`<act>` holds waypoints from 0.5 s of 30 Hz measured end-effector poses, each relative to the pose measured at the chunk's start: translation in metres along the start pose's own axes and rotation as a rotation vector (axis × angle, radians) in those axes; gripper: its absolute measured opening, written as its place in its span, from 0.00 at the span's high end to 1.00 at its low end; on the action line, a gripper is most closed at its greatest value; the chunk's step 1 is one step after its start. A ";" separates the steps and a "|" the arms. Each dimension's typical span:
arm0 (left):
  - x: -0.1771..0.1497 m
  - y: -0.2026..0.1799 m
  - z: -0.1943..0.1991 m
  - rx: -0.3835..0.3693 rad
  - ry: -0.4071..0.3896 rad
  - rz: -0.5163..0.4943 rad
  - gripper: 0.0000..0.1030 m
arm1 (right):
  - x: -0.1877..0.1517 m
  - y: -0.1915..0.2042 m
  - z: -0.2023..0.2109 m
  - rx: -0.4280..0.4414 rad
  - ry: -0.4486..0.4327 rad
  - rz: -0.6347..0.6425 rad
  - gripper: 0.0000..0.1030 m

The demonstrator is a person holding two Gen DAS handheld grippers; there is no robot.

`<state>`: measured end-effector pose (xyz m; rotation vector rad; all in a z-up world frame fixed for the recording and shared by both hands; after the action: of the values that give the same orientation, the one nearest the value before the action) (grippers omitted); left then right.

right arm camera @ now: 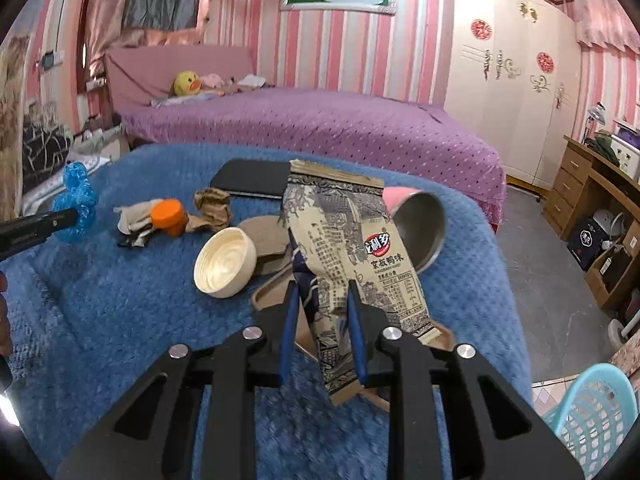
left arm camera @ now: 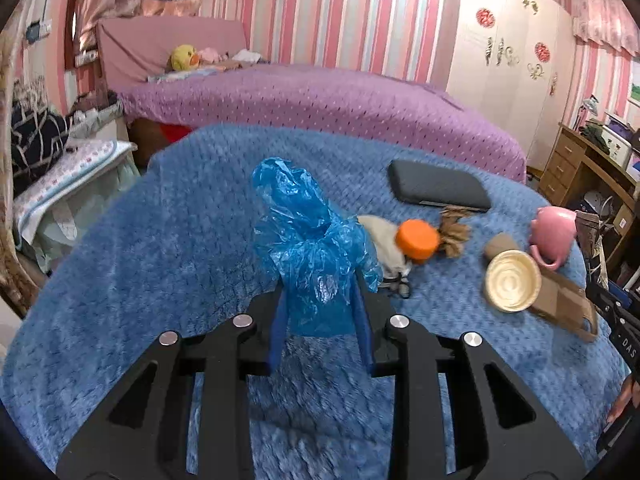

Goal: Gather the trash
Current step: 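Grasp the blue plastic bag with the left tool while the right tool grasps the printed snack packet, then carry the plastic bag and snack packet with both tools over the blue basket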

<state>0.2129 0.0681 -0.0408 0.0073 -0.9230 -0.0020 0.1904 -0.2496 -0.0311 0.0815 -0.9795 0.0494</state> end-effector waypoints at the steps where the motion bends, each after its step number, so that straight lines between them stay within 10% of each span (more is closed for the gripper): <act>1: 0.000 -0.005 0.007 0.000 -0.013 -0.011 0.73 | -0.001 -0.003 0.003 -0.003 -0.004 -0.001 0.77; 15: -0.013 -0.091 0.037 -0.049 -0.038 -0.137 0.73 | -0.018 -0.046 0.044 -0.063 -0.017 -0.016 0.77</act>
<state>0.1755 -0.0231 -0.0290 0.0252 -0.9591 -0.1517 0.1472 -0.2991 -0.0237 0.0326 -0.9969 0.0030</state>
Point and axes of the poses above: each gripper's, at about its wrist camera, not at the fingertips, and z roughly against the way its jaws point, y to its left, x to its top, the point moved 2 cm from there along -z, roughly the way its jaws point, and after that the axes turned 7 degrees about -z, right-handed, at the moved point
